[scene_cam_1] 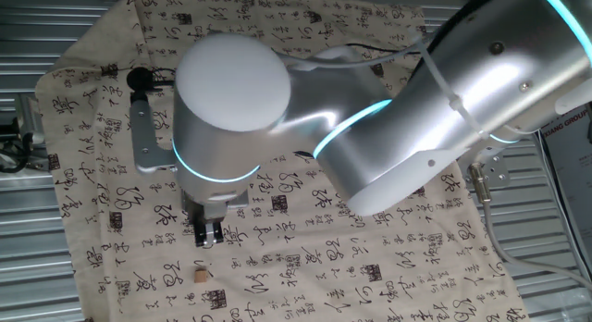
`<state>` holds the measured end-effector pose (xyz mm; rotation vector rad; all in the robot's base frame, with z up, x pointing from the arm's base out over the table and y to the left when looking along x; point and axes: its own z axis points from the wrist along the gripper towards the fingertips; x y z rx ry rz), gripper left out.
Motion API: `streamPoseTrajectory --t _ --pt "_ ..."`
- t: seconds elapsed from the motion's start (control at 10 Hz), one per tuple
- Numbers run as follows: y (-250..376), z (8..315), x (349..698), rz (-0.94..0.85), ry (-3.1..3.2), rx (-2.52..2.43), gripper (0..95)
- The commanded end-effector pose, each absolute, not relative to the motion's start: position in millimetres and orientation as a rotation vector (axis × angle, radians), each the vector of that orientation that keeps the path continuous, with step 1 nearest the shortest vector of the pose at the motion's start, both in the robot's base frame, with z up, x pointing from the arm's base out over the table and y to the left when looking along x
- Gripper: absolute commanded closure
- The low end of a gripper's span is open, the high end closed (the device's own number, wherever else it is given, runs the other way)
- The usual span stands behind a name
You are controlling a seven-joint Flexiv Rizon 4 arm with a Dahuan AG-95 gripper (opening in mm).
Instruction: Place the block on the scale
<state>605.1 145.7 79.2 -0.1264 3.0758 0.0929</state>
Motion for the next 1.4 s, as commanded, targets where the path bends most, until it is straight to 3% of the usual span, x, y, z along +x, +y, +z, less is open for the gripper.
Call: streamPoseTrajectory --t 0.1,1.4 --pt "150 80 608 0.097 3.08 -0.119 76.0" --pt "209 69 619 0.082 3.073 -0.006 76.0"
